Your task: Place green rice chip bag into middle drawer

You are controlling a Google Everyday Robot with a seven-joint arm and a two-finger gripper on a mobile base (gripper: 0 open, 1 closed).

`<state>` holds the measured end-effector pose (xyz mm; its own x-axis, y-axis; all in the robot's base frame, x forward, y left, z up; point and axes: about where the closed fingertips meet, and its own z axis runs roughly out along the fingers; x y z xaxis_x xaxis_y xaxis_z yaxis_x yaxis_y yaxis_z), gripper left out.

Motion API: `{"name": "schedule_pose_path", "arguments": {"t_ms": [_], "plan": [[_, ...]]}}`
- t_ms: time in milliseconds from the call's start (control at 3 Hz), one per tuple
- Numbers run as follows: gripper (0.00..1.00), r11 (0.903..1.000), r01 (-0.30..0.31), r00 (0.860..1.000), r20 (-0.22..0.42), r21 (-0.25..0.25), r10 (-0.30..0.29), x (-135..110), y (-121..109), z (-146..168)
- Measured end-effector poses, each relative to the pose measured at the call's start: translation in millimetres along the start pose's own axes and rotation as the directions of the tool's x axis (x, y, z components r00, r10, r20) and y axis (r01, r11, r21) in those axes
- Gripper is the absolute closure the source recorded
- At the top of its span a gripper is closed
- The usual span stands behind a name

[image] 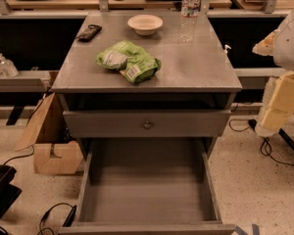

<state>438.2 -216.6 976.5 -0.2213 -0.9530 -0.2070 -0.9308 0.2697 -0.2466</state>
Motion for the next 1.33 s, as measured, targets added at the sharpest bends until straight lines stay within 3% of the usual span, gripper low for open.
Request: {"name": "schedule_pose_path", "arguments": {"t_ms": [333, 667, 1000, 1333], "plan": [[0.00, 1.0000, 0.000, 1.000, 0.000, 0.000, 0.000, 0, 0, 0], [0.00, 0.9993, -0.022, 0.999, 0.034, 0.030, 0.021, -9, -19, 9], [0.00, 0.9888, -0.080, 0.988, 0.142, 0.126, 0.062, -43, -68, 30], [0.00, 0.9689, -0.132, 0.967, 0.240, 0.209, 0.080, -84, -127, 46]]}}
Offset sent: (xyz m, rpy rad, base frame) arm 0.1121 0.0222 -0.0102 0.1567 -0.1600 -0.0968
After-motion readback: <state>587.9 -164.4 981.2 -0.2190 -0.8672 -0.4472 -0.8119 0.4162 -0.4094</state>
